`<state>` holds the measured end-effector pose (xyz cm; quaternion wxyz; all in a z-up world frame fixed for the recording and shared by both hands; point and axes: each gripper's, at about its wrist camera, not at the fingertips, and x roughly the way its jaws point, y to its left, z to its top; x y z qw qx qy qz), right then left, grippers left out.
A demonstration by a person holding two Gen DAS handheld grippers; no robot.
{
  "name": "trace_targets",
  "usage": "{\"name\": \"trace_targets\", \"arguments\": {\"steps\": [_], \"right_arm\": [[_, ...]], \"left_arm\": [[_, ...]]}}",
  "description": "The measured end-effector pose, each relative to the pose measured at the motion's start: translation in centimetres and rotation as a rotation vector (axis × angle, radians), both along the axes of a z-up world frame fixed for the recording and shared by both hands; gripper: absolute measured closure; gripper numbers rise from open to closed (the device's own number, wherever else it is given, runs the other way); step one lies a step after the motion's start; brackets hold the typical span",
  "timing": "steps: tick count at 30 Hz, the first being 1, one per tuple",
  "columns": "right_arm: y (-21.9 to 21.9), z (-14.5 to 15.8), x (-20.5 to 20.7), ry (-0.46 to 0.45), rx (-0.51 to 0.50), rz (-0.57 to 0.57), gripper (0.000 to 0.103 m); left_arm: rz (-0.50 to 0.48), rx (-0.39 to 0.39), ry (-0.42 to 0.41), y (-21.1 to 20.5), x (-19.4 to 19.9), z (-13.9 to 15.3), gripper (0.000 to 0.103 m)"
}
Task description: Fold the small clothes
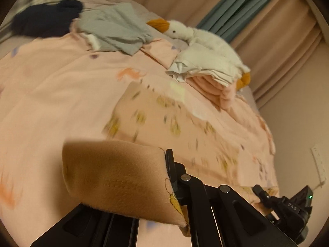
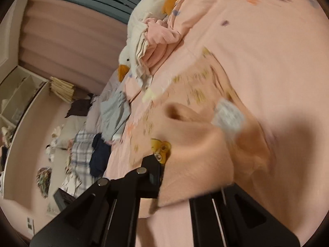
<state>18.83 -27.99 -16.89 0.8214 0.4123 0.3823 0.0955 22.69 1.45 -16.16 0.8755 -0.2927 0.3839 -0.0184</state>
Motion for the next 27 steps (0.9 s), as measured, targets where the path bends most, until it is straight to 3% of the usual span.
{"name": "trace_targets", "arguments": {"steps": [4, 7, 10, 11, 12, 14, 15, 17, 19, 23, 27], "right_arm": [[0.2, -1.8, 9.1, 0.106, -0.127, 0.013, 0.096], [0.8, -4.5, 15.0, 0.204, -0.258, 0.067, 0.093], [0.5, -5.4, 17.1, 0.203, -0.258, 0.099, 0.092], [0.1, -5.1, 17.2, 0.198, -0.234, 0.101, 0.083], [-0.2, -4.5, 17.0, 0.191, -0.208, 0.106, 0.066], [-0.9, -2.8, 16.0, 0.181, -0.209, 0.108, 0.049], [-1.1, -1.8, 15.3, 0.168, -0.235, 0.099, 0.047], [-1.5, 0.8, 13.5, 0.13, -0.308, 0.083, 0.047], [-1.5, 2.7, 12.0, 0.1, -0.364, 0.094, 0.047], [-1.6, 4.1, 8.0, 0.078, -0.429, 0.118, 0.051], [-1.0, 2.5, 5.2, 0.101, -0.396, 0.16, 0.072]], "left_arm": [[-0.016, 0.081, 0.102, -0.8, 8.6, -2.3, 0.101], [-0.079, 0.2, 0.213, -2.3, 14.0, -5.8, 0.101], [-0.081, 0.141, 0.192, -1.3, 14.9, -6.8, 0.101], [-0.094, 0.092, 0.217, -0.6, 15.0, -6.7, 0.101], [-0.102, 0.05, 0.232, 0.1, 14.8, -6.6, 0.099], [-0.094, -0.051, 0.272, 1.7, 13.9, -6.1, 0.09], [-0.085, -0.079, 0.284, 2.4, 13.2, -5.7, 0.083], [-0.061, -0.075, 0.294, 3.4, 11.2, -4.4, 0.071], [-0.069, -0.011, 0.275, 3.3, 9.3, -2.7, 0.058], [-0.1, 0.18, 0.202, 2.6, 5.3, -0.3, 0.058], [-0.104, 0.171, 0.225, 3.2, 3.3, -0.3, 0.058]]}}
